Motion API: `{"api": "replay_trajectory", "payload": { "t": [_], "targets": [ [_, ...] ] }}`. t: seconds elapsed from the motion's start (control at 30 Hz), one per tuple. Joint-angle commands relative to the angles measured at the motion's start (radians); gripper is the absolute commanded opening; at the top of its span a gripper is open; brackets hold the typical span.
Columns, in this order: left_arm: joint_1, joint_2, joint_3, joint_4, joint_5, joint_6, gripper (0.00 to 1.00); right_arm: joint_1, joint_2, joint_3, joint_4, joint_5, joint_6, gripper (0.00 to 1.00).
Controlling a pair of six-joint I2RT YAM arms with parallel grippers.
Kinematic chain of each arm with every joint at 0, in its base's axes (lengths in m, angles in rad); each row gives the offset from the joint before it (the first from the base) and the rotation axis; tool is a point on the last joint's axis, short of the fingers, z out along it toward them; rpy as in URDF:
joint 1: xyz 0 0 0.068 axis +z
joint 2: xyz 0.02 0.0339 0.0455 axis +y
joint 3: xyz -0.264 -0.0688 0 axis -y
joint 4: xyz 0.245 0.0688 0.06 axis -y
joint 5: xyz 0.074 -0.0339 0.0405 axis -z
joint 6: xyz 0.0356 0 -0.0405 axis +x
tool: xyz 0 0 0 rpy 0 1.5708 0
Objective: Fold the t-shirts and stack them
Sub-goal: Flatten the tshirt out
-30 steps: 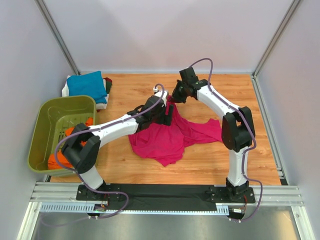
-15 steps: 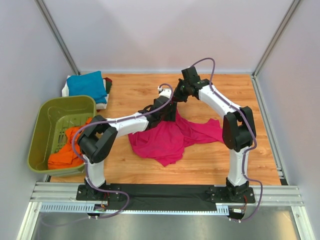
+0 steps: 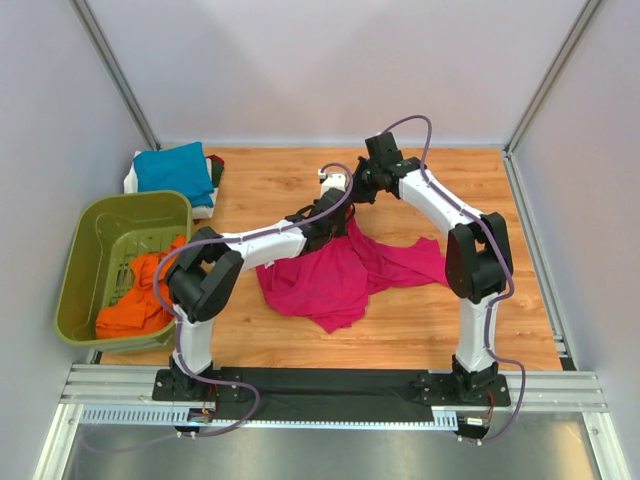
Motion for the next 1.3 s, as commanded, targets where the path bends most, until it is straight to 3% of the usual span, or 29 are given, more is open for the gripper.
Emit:
{"api": "replay_trajectory", "payload": {
  "t": [0.0,0.13,0.2,0.23,0.3,0.33,0.4,0.43,0.63,0.8,1.03,1.27],
  "targets": [
    [-0.006,-0.082,0.041,-0.076,-0.080,0.025,0.00,0.000,-0.040,-0.007,0.003,0.016,-0.033,0.00],
    [0.003,-0.229,-0.027,-0.151,-0.114,0.043,0.00,0.000,-0.047,0.010,-0.025,0.011,-0.099,0.00],
    [0.020,-0.300,-0.031,-0.250,-0.111,0.034,0.00,0.000,-0.047,0.035,-0.075,-0.003,-0.162,0.05],
    [0.043,-0.321,-0.040,-0.286,-0.110,0.022,0.00,0.000,-0.051,0.051,-0.095,-0.004,-0.183,0.16],
    [0.087,-0.384,-0.064,-0.352,-0.114,0.014,0.00,0.000,-0.073,0.056,-0.146,0.025,-0.237,0.27],
    [0.106,-0.430,-0.093,-0.360,-0.110,0.014,0.00,0.000,-0.105,0.049,-0.169,0.037,-0.254,0.41],
    [0.164,-0.473,-0.118,-0.372,-0.079,0.025,0.00,-0.002,-0.158,0.033,-0.198,0.076,-0.295,0.55],
    [0.184,-0.495,-0.130,-0.371,-0.071,0.039,0.00,-0.005,-0.180,0.019,-0.213,0.083,-0.305,0.67],
    [0.272,-0.550,-0.092,-0.415,-0.080,0.129,0.00,-0.117,-0.408,-0.266,-0.261,0.125,-0.268,0.89],
    [0.338,-0.547,-0.103,-0.464,-0.074,0.062,0.00,-0.229,-0.644,-0.577,-0.244,0.283,-0.197,0.93],
    [0.367,-0.613,-0.163,-0.414,-0.005,0.039,0.00,-0.397,-0.778,-0.847,-0.123,0.375,-0.128,0.89],
    [0.365,-0.624,-0.215,-0.384,0.056,0.053,0.00,-0.441,-0.690,-0.792,-0.020,0.352,-0.145,0.81]
  ]
}}
